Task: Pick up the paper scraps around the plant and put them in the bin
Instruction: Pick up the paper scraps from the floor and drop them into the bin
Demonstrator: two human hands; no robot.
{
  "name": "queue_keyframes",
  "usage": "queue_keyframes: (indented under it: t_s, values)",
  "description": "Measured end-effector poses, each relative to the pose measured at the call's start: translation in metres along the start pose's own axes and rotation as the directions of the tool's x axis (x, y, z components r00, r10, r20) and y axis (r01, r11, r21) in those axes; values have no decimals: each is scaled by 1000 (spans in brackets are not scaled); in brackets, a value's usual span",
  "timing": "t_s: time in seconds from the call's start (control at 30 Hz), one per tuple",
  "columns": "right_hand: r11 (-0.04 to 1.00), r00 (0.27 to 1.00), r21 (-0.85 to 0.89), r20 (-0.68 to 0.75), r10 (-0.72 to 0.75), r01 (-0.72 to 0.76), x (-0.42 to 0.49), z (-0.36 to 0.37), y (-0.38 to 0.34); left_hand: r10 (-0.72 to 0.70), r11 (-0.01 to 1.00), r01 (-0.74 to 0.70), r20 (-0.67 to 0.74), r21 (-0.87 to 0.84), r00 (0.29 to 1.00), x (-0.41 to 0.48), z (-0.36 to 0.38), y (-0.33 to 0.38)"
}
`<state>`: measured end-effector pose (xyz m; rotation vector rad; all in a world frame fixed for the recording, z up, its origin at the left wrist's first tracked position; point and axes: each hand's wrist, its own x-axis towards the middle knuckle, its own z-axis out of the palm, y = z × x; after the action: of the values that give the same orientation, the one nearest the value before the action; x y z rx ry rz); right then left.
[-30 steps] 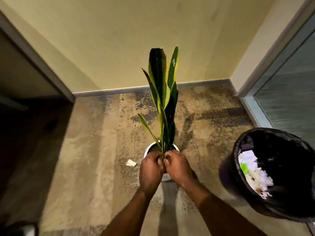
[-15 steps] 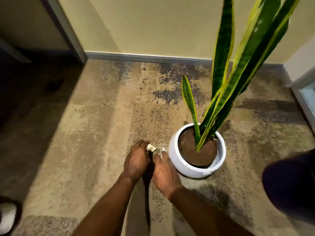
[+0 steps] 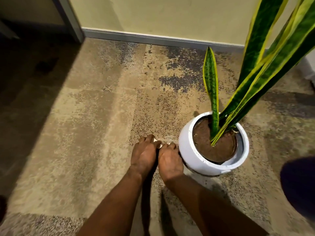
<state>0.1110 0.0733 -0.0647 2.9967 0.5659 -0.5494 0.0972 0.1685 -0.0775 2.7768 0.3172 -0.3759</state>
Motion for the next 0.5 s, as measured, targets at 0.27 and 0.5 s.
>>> queue_keyframes:
  t_s: [0.27, 0.5]
  values:
    - [972, 996, 232, 65, -61, 45, -29, -5, 21, -127, 988, 123, -37, -98, 991, -33, -5, 16]
    - [899, 996, 439, 75, -45, 7, -69, -51, 41, -274, 930, 239, -95, -278, 957, -74, -38, 66]
